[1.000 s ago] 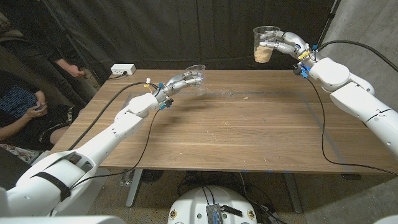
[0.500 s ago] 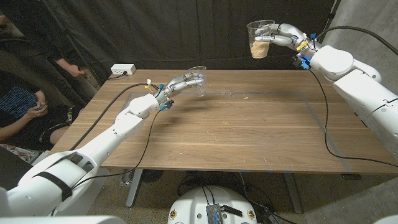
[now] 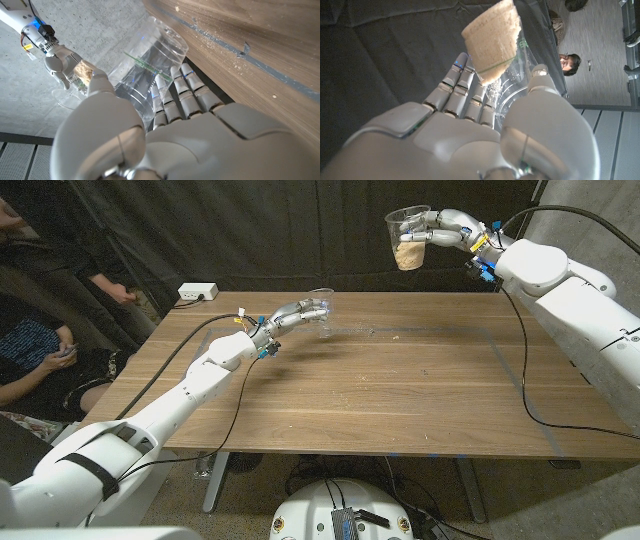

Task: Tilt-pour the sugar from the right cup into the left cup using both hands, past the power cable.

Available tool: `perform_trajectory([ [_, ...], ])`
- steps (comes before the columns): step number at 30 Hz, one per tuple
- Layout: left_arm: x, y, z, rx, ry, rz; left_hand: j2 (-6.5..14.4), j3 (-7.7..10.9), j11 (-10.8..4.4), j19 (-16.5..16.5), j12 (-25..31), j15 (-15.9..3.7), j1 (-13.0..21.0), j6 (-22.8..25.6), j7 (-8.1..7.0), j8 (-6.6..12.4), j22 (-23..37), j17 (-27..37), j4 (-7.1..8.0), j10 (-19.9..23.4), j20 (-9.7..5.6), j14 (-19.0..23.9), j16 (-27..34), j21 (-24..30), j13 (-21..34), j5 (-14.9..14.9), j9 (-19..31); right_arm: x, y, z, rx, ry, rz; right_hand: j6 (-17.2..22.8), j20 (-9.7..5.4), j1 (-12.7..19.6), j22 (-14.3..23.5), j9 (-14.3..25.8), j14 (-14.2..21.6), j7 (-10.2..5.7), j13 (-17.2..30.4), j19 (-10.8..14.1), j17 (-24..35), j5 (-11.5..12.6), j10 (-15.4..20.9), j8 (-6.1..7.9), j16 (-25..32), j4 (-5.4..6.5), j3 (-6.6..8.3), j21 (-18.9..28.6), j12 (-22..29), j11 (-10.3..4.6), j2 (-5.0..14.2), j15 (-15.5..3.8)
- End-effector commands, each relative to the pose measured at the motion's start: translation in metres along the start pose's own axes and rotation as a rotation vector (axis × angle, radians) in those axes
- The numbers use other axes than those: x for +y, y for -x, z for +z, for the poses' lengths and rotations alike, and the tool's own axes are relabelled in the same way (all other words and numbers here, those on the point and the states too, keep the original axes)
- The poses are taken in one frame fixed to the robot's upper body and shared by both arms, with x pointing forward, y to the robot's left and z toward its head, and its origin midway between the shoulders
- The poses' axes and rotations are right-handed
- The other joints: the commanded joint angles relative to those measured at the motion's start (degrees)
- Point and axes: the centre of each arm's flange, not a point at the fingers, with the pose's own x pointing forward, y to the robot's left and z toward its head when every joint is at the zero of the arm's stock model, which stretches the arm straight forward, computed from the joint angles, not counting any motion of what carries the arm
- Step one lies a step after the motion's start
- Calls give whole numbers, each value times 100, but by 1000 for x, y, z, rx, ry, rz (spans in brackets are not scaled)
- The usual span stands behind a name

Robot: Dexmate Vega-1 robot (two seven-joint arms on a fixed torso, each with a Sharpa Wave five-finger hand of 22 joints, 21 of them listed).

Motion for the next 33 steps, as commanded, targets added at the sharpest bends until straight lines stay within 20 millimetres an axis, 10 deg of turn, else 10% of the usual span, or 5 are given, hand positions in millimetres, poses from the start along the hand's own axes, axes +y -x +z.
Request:
perform_trajectory([
  [1, -3, -4, 0, -14, 2, -30, 33, -19, -4, 4, 27, -660, 3, 51, 14, 51, 6, 19, 8, 44, -82, 65, -6, 4, 6, -17, 3, 9, -16, 25, 3, 68, 90, 56, -591, 1, -7, 17, 63, -6, 16, 14, 12, -19, 55, 8, -1, -3, -26, 44, 4, 14, 54, -978],
  [33, -12, -9, 7, -34, -15, -73, 60, -64, -3, 7, 52, -664, 1, 87, 25, 61, 6, 41, 30, 66, -84, 96, -21, 5, -10, -55, -8, 47, -43, 25, 57, 150, 310, 63, -584, -14, -31, -6, 70, 2, 46, -25, 40, -31, 65, -53, -29, -13, -10, 52, -30, 24, 87, -982],
])
